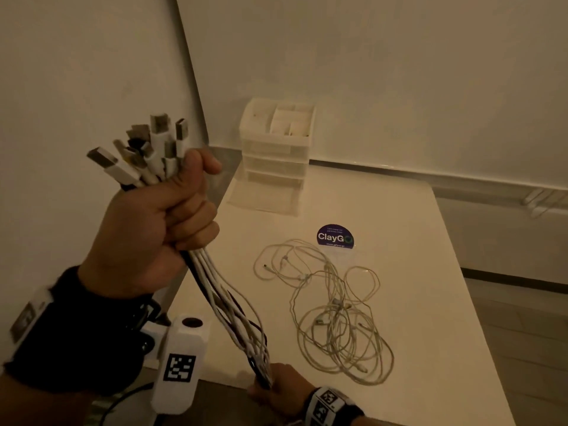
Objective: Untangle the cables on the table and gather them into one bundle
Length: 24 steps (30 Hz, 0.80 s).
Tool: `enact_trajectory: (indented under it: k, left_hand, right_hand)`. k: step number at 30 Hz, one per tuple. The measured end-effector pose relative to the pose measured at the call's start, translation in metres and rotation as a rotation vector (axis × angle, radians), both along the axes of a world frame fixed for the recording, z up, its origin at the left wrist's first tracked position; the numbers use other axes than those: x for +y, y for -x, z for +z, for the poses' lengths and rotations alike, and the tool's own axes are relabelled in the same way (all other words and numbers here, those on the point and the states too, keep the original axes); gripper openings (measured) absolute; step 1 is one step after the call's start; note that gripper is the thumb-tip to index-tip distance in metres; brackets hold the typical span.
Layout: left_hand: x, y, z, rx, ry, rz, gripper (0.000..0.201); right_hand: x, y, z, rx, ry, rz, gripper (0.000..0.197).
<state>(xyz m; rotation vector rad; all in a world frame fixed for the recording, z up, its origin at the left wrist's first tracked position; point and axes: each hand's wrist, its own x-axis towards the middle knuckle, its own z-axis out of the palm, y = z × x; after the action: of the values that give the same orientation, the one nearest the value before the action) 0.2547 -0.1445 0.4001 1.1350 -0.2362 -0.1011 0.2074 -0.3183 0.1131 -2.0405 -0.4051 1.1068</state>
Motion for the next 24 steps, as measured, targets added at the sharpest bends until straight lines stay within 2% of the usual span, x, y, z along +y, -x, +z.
enact_trajectory:
  k: [1,3,4,6,8,11,13,15,19,22,24]
  left_hand:
    - [-0.002,0.0,0.0,0.009,0.002,0.004,0.028]
    - [-0.007,0.0,-0.001,0.018,-0.002,0.01,0.029]
    - [-0.01,0.0,-0.002,0.025,-0.002,0.018,0.03]
    - [-0.014,-0.001,-0.005,0.042,0.009,0.041,0.03]
    - [-0.019,-0.001,-0.008,0.041,0.022,0.051,0.026]
    - [-0.027,-0.002,-0.012,0.044,0.013,0.085,0.025]
    - [-0.033,-0.003,-0.014,0.059,0.006,0.116,0.026]
    - [-0.039,-0.003,-0.016,0.079,0.0,0.138,0.028]
    - [-0.046,-0.005,-0.02,0.106,-0.027,0.192,0.028]
    - [-0.048,-0.01,-0.02,0.113,-0.037,0.225,0.025]
    - [-0.05,-0.016,-0.021,0.121,-0.041,0.231,0.024]
  right_hand:
    - [-0.011,-0.005,0.005,0.007,-0.008,0.038,0.012]
    - [-0.039,-0.022,0.01,0.004,0.051,0.115,0.06]
    - [-0.054,-0.032,0.012,0.009,0.104,0.145,0.07]
    - [-0.086,-0.057,0.019,-0.063,0.161,0.114,0.057]
    - [-0.116,-0.081,0.023,-0.21,0.228,-0.029,0.039]
    - [-0.145,-0.112,0.008,-0.334,0.324,-0.22,0.033]
    - [-0.145,-0.121,-0.013,-0.381,0.404,-0.173,0.03]
    - [-0.133,-0.119,-0.031,-0.446,0.479,-0.028,0.028]
    - [-0.113,-0.104,-0.053,-0.582,0.613,0.164,0.034]
    - [-0.108,-0.099,-0.059,-0.686,0.695,0.206,0.037]
    - [-0.109,-0.102,-0.055,-0.717,0.681,0.193,0.034]
